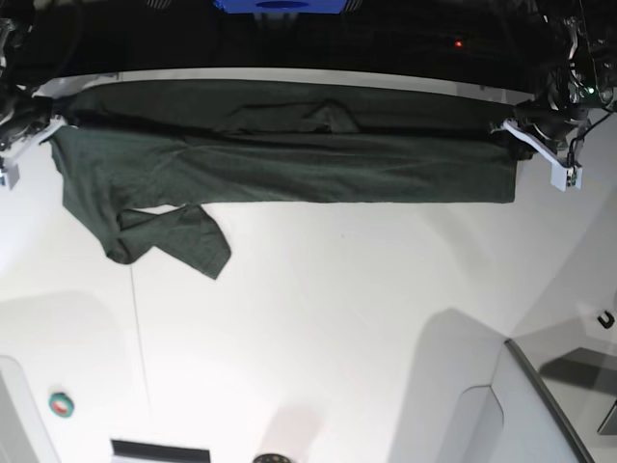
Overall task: Layout the t-shirt on the table in an organized manner, then fold the t-shirt properly
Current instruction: 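Pull the sleeve fabric with the right gripper up onto the folded strip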
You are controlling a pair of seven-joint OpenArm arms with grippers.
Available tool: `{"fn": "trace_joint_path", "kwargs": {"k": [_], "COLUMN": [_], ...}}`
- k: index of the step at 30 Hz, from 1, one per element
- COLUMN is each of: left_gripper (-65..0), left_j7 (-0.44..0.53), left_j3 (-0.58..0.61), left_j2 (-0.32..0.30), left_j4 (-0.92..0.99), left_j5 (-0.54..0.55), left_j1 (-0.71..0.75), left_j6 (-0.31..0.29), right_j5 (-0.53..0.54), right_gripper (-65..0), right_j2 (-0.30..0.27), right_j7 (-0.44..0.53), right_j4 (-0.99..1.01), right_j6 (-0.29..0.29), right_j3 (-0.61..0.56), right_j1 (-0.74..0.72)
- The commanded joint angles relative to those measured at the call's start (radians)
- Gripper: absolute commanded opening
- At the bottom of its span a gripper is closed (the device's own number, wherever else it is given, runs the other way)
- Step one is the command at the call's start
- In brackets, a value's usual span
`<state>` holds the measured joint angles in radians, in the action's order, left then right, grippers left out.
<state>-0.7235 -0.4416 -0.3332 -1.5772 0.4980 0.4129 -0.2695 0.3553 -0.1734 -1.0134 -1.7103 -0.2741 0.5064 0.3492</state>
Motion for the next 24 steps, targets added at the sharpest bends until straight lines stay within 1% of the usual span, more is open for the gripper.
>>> {"fn": "trace_joint_path", "kwargs": {"k": [1,6,8,11,13,16,24], "left_gripper": [-65.0,-65.0,-65.0,-65.0,-65.0,-65.0,-65.0], "left_j7": [0.015,0.015,0.015,0.015,0.015,0.015,0.015], "left_j3": [-0.006,-0.006,0.005,0.060,0.065,0.063,0.063], "left_j2": [-0.016,-0.016,-0.014,-0.010,0.021,0.041,0.036], "left_j4": [-0.013,-0.013,-0.013,-0.013,-0.013,-0.019,-0.025], "left_j5": [0.003,0.001,-0.043,-0.117,-0.155,-0.201,-0.212], "left_j1": [-0.001,0.004,0.011,0.013,0.011,0.010,0.007], "left_j6": [-0.001,-0.001,-0.001,0.000,0.000,0.000,0.000], "right_j5": [0.000,0.000,0.000,0.000,0.000,0.000,0.000], "right_gripper": [-64.8,-64.8,-64.8,-64.8,-64.8,-64.8,-64.1], "right_j2": [-0.013,-0.013,-0.013,-0.013,-0.015,-0.015,-0.013], "right_j7": [0.011,0.011,0.005,0.011,0.011,0.012,0.006], "right_j4": [-0.014,-0.012,-0.012,0.000,0.028,0.059,0.072], "right_j6": [-0.004,-0.004,-0.004,-0.004,-0.004,-0.004,-0.004], "right_j3": [0.004,0.004,0.004,0.004,0.004,0.004,0.005], "right_j1": [0.000,0.000,0.000,0.001,-0.002,-0.005,-0.029]}}
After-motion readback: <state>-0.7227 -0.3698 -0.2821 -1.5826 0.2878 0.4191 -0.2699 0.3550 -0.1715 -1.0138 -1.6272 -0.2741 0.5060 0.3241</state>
